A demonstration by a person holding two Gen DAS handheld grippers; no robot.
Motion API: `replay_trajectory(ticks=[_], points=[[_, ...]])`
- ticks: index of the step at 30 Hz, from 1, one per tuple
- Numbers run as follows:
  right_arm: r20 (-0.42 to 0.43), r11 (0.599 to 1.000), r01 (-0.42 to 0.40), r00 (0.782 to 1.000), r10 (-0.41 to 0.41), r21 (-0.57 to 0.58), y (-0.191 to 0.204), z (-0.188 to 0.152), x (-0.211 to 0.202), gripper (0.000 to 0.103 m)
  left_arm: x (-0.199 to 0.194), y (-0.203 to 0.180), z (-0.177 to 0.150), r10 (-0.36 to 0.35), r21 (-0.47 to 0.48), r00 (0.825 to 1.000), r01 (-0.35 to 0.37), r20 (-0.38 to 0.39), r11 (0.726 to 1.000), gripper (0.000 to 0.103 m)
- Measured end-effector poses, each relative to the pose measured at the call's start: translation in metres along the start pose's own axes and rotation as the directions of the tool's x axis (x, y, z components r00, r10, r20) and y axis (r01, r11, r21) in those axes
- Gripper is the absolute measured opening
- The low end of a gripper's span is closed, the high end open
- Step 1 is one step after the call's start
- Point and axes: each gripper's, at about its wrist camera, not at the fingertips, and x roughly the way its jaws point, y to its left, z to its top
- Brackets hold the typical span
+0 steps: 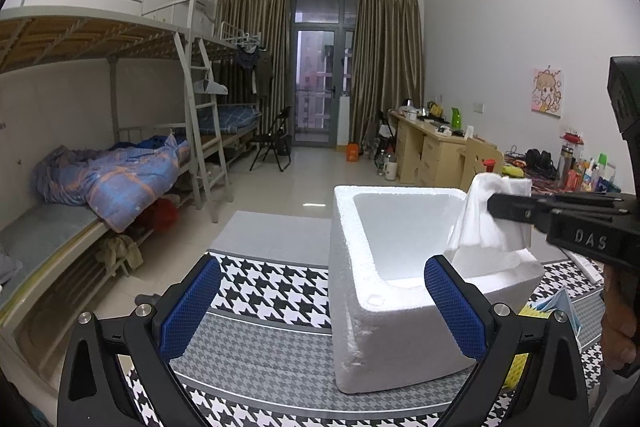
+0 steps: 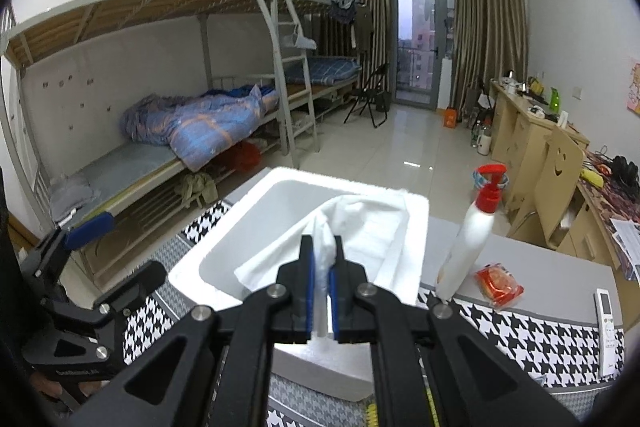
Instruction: Organize soft objects
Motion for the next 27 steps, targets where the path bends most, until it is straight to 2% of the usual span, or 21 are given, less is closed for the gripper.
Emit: replay_trajectory(ticks=[1,2,3,4,5,6,27], points=[[-0.006,1.000,-0.004,1.000,0.004,-0.002,0.000,0.000,0.001,0.012,0.000,0.000,0.000,0.002,0.001,1.000,-0.002,0.001,1.000,0.102],[-0.015,1.000,-0.011,1.000,0.011,-0.007,0.001,-0.001,0.002,0.021,0.000,0.000,-0.001,0.002,0.001,1.000,-0.002,0.001,1.000,0.102],[-0.017,1.000,-0.009,1.000,0.009,-0.008,0.002,0.000,0.003,0.036,0.000,0.000,-0.001,-0.001,0.000,1.000,0.001,0.000,1.000,0.102],[-0.009,1.000,-0.003,1.000,0.003,-0.005,0.001,-0.001,0.001,0.046,0.000,0.001,-0.001,-0.003,-0.001,1.000,0.003,0.000,1.000,0.102],[0.001,1.000,0.001,1.000,-0.001,-0.004,0.002,-0.001,0.000,0.063,0.000,0.001,-0.001,-0.001,-0.001,1.000,0.001,0.001,1.000,0.102],[0.013,1.000,0.008,1.000,-0.008,-0.007,0.002,-0.001,-0.002,0.069,0.000,0.001,-0.001,-0.002,-0.001,1.000,0.002,0.000,1.000,0.102],[0.056,1.000,0.019,0.998,-0.019,0.016,-0.011,-0.009,-0.026,0.069,-0.013,-0.011,0.002,-0.020,0.019,1.000,0.020,0.016,1.000,0.102]])
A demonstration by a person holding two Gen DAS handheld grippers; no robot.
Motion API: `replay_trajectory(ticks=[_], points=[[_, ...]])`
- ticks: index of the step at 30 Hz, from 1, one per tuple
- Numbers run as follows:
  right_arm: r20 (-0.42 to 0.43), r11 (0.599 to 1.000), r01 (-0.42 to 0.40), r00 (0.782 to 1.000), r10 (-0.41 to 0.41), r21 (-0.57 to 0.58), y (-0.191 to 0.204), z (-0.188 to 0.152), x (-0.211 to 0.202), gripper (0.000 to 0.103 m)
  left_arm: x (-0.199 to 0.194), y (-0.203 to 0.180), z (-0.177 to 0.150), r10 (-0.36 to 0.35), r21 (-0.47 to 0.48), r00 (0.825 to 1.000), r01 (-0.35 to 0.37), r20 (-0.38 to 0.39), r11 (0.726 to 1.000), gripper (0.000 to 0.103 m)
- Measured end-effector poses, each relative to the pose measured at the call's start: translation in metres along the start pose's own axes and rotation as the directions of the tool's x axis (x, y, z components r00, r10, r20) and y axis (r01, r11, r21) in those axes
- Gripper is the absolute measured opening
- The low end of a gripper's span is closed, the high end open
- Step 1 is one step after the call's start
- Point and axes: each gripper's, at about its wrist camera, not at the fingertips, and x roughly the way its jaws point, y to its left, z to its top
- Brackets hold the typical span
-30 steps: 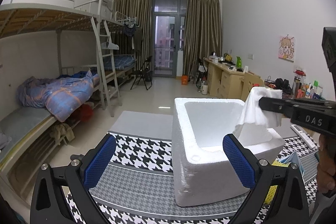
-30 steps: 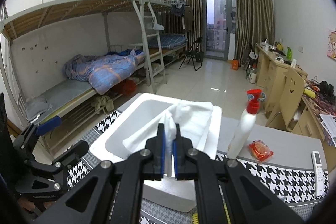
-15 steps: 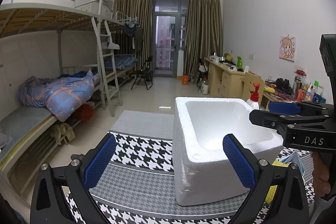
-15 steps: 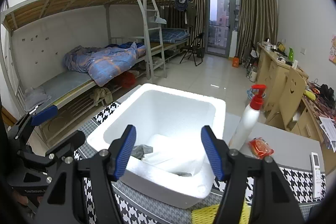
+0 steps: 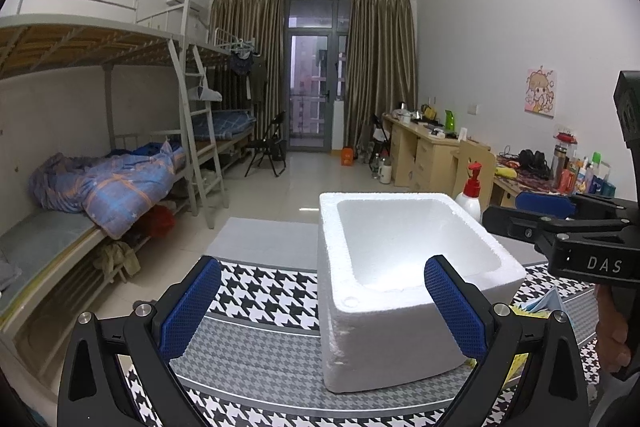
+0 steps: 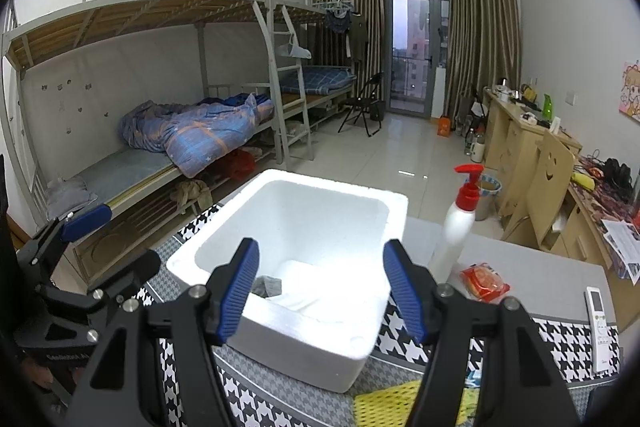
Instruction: Organize soft objects
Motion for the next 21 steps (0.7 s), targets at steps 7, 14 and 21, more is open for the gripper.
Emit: replay_trajectory(ticks=[7,14,21], points=[[0.018,1.000,0.007,1.000,-0.007,0.022,-0.009,-0.001,-0.010,0.070,-0.002,-0.008,0.002,-0.015,0.001,1.000,0.015,0.006,1.000,0.102],[0.063,0.997,0.001,0.998,-0.005,0.078,-0.021,-0.006,-0.025,0.084,-0.007,-0.017,0.001,-0.038,0.003,0.999,0.038,0.015,0.999,0.102],[0.089,0.998,-0.005,0.996,-0.001,0.065,-0.024,-0.010,-0.030,0.096,-0.011,-0.024,0.003,-0.018,0.028,1.000,0.017,0.025,0.999,0.102]])
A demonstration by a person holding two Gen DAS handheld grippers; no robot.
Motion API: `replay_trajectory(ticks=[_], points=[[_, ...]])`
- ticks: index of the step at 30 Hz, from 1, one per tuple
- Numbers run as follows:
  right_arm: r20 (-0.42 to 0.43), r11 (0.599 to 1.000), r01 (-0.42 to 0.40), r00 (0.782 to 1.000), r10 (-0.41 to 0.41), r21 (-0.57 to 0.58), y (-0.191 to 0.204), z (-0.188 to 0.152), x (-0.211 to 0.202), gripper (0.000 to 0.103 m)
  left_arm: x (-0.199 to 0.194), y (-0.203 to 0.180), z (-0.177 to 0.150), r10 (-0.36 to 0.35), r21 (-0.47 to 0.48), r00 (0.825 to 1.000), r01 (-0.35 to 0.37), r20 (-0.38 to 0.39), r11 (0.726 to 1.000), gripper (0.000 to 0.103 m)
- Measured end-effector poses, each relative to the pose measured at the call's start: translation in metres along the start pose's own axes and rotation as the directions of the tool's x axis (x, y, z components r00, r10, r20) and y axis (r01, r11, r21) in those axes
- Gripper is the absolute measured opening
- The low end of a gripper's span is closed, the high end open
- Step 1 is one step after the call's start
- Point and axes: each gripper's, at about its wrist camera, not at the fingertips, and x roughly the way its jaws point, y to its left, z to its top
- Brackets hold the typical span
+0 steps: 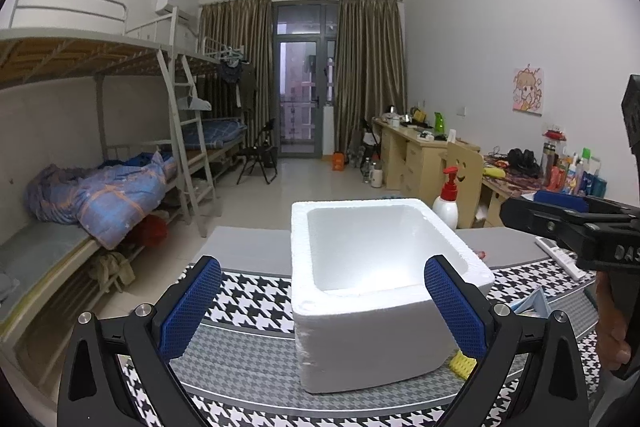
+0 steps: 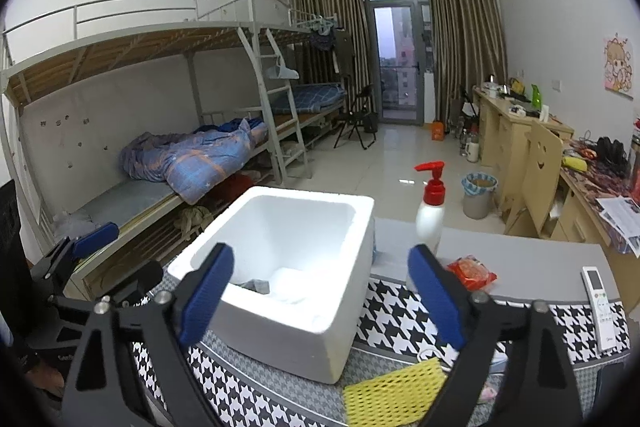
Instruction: Organize soft objects
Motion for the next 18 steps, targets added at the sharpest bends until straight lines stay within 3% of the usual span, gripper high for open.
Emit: replay_trajectory(ticks=[18], points=[[0.070,0.999,0.038,0.997,-0.038,0.006,-0.027,-0.013,-0.042,0.096,-0.023,-0.032,0.001,-0.052,0.016,0.999,0.051,0.015,0.999,0.102]])
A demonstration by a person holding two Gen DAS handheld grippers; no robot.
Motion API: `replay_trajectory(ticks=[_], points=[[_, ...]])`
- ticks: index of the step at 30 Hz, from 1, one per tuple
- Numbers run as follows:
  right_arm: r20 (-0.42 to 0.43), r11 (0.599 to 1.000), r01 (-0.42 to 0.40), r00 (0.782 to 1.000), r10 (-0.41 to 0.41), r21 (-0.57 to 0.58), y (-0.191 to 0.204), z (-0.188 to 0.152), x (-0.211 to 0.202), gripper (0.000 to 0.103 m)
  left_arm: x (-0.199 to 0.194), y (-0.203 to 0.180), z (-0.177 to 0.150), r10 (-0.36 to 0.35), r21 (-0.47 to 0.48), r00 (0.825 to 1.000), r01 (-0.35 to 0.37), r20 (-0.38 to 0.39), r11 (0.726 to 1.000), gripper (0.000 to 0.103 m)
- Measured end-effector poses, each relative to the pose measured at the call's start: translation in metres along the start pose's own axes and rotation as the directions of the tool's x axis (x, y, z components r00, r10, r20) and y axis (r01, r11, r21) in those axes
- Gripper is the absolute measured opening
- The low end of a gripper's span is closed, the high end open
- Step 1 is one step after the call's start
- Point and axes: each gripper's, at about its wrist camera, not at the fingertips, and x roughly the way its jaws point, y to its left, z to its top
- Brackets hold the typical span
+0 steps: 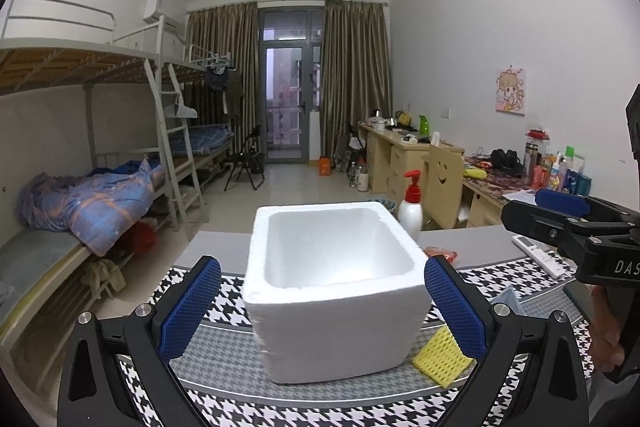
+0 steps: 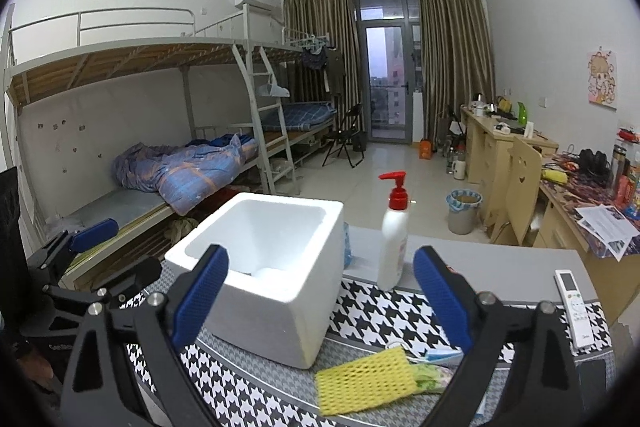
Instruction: Organize soft objects
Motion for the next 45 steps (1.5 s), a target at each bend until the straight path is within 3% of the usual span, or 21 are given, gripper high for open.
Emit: replay_trajectory(ticks=[14,21,31,45], points=[[0.050,0.998,0.051,0.997,-0.052,0.026,-0.027,-0.014,-0.027,0.096,-0.001,-0.027,-0.001,-0.080,0.005,0.997,0.080,-0.007,0.997,0.102],[0.042,0.997,0.071,0.996,-0.073,0.041,-0.043,-0.021,-0.030,0.096,0.004,-0.044,-0.006,-0.104,0.021,0.994,0.105,-0.023,0.994,0.102],[0.036,0.984,0.173,0.984,-0.175,0.040,-0.060,-0.028,-0.040,0.096,0.014,-0.067,-0.014,-0.169,0.048,0.984,0.171,-0.055,0.984,0.102],[-0.002,0.976,0.210,0.978,-0.211,0.054,-0.080,-0.038,-0.038,0.096,0.028,-0.085,-0.022,-0.211,0.047,0.972,0.217,-0.105,0.975,0.102]])
